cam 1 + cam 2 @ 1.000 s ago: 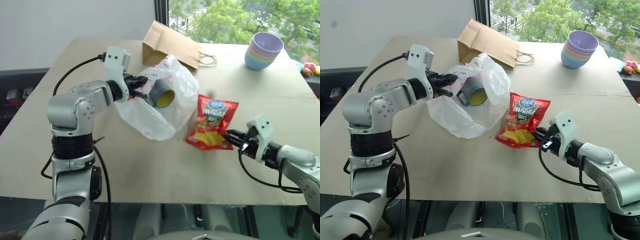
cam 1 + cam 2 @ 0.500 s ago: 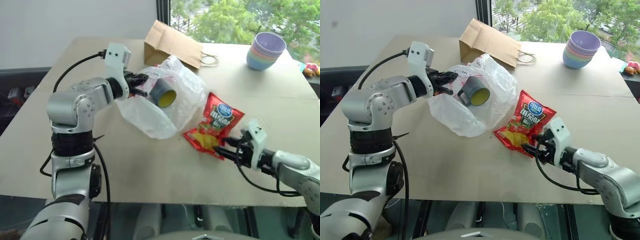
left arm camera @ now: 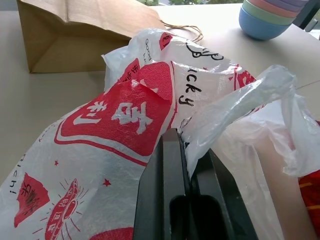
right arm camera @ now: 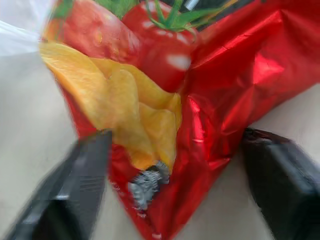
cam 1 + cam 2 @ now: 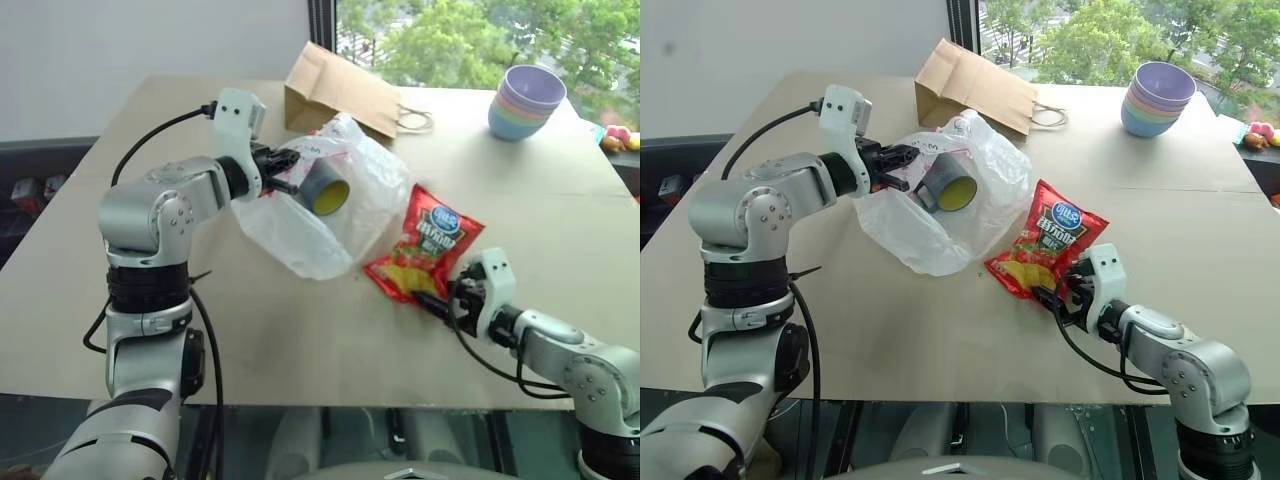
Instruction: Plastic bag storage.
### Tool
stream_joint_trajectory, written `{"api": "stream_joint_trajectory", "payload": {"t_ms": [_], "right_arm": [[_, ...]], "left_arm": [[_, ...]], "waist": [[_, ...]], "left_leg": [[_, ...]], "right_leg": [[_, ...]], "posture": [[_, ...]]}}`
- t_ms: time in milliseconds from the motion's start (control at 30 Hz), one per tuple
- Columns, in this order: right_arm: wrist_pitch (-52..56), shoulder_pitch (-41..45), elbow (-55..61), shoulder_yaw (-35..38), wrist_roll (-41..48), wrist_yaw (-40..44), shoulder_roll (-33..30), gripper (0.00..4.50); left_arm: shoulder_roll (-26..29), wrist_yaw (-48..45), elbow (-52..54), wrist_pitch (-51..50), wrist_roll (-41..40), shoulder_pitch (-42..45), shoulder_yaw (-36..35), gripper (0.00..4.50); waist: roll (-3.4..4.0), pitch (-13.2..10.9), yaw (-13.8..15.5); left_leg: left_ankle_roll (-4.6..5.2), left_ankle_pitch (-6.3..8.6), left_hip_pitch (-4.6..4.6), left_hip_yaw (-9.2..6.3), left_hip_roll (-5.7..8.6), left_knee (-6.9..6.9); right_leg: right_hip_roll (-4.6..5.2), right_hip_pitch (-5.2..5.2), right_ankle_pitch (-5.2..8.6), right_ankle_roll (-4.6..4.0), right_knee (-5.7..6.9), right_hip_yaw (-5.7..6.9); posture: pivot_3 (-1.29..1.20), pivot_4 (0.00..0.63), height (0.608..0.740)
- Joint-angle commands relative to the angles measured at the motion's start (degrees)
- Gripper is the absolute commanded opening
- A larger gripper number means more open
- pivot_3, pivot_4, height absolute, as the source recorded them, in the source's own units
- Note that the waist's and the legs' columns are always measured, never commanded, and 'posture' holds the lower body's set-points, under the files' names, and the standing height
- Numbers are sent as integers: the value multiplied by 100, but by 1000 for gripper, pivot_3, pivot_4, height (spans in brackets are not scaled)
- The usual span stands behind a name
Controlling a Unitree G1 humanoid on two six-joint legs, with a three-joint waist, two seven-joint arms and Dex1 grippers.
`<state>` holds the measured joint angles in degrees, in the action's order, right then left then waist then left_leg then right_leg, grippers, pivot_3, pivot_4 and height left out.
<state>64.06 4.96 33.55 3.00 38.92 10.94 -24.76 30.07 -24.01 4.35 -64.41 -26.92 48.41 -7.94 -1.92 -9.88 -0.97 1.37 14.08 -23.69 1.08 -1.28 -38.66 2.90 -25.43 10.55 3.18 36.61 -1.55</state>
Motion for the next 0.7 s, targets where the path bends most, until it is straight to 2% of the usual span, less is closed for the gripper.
{"api": "stream_joint_trajectory", "payload": {"t_ms": [33, 200, 400, 533, 700], "right_arm": [[-369, -21, -141, -526, -552, 144, -258, 2233], [-876, 51, -67, -892, -1195, 394, -869, 47], [-1173, 130, 418, -562, -1053, 1078, -1431, 47], [-1146, 333, 891, -316, -459, 1816, -1759, 47], [-832, 1091, 983, -834, -142, 2747, -2373, 47]], "left_arm": [[47, 21, 241, 60, 1, 27, -34, 0], [-15, 114, 274, 49, 3, -15, -80, 0], [-106, 218, 123, 72, -21, 69, -187, 0], [-125, 158, -7, 154, -24, 166, -148, 0], [-97, -12, -91, 223, -28, 278, 5, 0]], "waist": [[-6, 4, -3], [-7, 6, 9], [-7, 5, 36], [-7, 5, 19], [-7, 4, 14]], "left_leg": [[0, 0, 1, -1, -1, 0], [0, 0, 2, 0, 0, -1], [0, 0, -3, -4, 2, -5], [0, 0, -5, -7, 1, -5], [0, 0, -4, -10, 0, -6]], "right_leg": [[-2, 0, 0, 0, 0, 0], [-1, 3, 2, 3, 0, -1], [1, 5, 1, 3, -2, 2], [0, 4, 1, 1, -4, 4], [-1, 5, 1, 2, -4, 6]], "posture": [[0, 150, 740], [0, 150, 740], [0, 150, 740], [0, 150, 740], [0, 150, 740]]}}
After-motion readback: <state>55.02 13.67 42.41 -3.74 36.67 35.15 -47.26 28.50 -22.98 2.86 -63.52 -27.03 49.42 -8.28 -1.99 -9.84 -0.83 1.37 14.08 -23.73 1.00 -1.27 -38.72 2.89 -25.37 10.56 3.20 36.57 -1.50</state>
